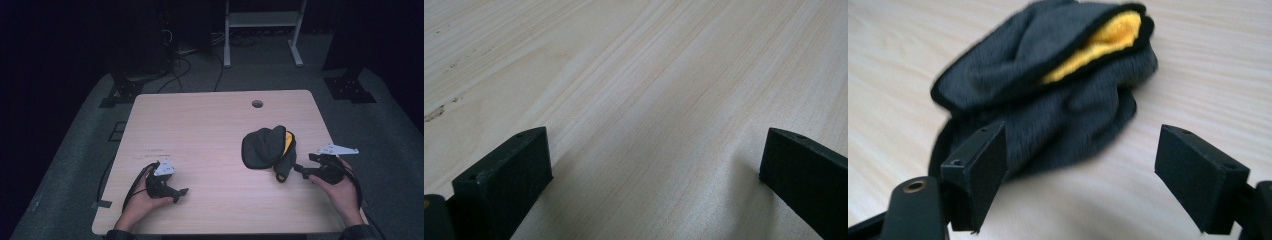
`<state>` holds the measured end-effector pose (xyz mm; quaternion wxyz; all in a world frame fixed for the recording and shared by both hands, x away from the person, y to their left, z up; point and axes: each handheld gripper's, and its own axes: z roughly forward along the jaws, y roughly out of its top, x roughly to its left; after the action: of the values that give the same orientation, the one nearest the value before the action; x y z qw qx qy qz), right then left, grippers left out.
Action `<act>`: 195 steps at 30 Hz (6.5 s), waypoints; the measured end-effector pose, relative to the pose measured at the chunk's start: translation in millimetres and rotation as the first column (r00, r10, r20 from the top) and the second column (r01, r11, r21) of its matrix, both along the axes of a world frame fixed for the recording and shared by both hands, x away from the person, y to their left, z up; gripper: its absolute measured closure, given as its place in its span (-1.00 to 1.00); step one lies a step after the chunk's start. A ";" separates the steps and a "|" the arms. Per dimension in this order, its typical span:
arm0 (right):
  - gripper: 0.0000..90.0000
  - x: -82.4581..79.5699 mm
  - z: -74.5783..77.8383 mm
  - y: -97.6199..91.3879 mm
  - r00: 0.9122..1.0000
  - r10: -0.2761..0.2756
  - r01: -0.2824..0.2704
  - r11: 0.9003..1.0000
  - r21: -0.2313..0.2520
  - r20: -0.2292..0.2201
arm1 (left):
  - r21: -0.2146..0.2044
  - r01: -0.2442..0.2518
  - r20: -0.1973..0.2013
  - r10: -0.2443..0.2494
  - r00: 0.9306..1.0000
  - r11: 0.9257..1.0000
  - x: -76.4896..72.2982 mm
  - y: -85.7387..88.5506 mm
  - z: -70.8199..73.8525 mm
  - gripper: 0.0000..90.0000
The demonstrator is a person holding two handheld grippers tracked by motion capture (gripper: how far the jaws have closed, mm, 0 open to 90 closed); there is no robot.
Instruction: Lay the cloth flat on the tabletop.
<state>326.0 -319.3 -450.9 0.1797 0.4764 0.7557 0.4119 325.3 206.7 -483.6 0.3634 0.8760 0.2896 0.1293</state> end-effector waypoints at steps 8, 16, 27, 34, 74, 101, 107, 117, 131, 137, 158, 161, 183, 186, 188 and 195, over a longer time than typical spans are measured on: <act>-0.55 24.2 6.4 13.5 1.000 0.001 -0.001 1.000 0.010 0.000 | -0.003 -0.003 -0.002 0.003 1.000 1.000 -0.2 -0.2 -0.1 -1.00; -0.60 52.4 4.4 24.9 1.000 -0.023 0.023 0.999 0.034 -0.007 | 0.002 0.000 -0.002 0.000 1.000 1.000 -0.1 0.1 0.1 -1.00; -0.59 79.1 -22.2 30.9 0.993 -0.031 0.036 0.998 0.047 -0.110 | 0.002 0.000 -0.002 0.000 1.000 1.000 -0.1 0.1 0.1 -1.00; 0.29 73.2 -16.6 31.6 0.994 0.020 -0.014 0.998 0.053 -0.105 | 0.002 0.000 -0.002 0.000 1.000 1.000 -0.1 0.0 0.1 -1.00; 0.07 -9.2 20.1 155.4 0.909 0.416 -0.417 0.905 0.083 0.032 | 0.003 0.002 -0.002 -0.002 1.000 1.000 0.1 0.2 0.2 -1.00; 0.78 -57.9 -24.0 177.8 0.840 0.522 -0.523 0.852 0.033 -0.149 | -0.001 0.001 0.000 -0.001 1.000 1.000 0.1 -0.1 0.0 -1.00; 0.91 -53.3 -3.5 160.4 0.874 0.480 -0.475 0.877 0.078 -0.076 | -0.002 -0.001 -0.002 0.001 1.000 1.000 0.0 -0.2 -0.1 -1.00; 0.92 -33.9 22.1 115.3 0.932 0.361 -0.361 0.925 0.117 0.020 | -0.004 -0.004 -0.002 0.004 1.000 1.000 0.0 0.2 0.2 -1.00; 0.92 -25.5 24.1 100.2 0.943 0.333 -0.334 0.935 0.121 0.026 | -0.188 0.031 -0.001 -0.031 1.000 0.982 11.8 -37.5 43.6 -0.68; 0.92 -25.5 23.6 99.9 0.941 0.336 -0.337 0.934 0.122 0.026 | -0.239 0.121 0.022 -0.119 0.993 0.963 12.1 -82.3 55.9 -0.61; 0.92 -27.2 24.6 99.0 0.939 0.342 -0.343 0.932 0.120 0.030 | -0.133 0.129 0.031 -0.126 0.992 0.983 21.9 -131.6 36.6 0.76; 0.92 -27.4 27.0 93.5 0.944 0.327 -0.330 0.936 0.122 0.041 | -0.180 0.132 0.029 -0.129 0.991 0.975 22.3 -118.5 44.3 0.77; 0.93 -41.3 34.8 100.8 0.906 0.417 -0.423 0.901 0.093 0.074 | -0.281 0.119 -0.015 -0.128 0.992 0.952 29.1 -22.0 64.1 0.71; 0.93 -46.1 29.1 112.9 0.882 0.470 -0.472 0.879 0.070 0.047 | -0.268 0.111 -0.046 -0.128 0.991 0.957 28.1 -13.5 59.2 0.64; 0.93 -48.4 23.4 119.7 0.865 0.502 -0.502 0.863 0.056 0.009 | -0.257 0.087 -0.066 -0.108 0.992 0.962 27.2 -4.5 55.4 0.53; 0.92 -48.7 2.9 132.8 0.829 0.548 -0.550 0.835 0.017 -0.106 | -0.284 0.007 -0.077 -0.029 0.997 0.959 29.7 11.0 58.2 0.06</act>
<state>277.4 -186.4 -447.9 0.0165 0.2594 0.8720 0.4147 354.9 217.7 -425.4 0.4742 0.8221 0.3115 0.0480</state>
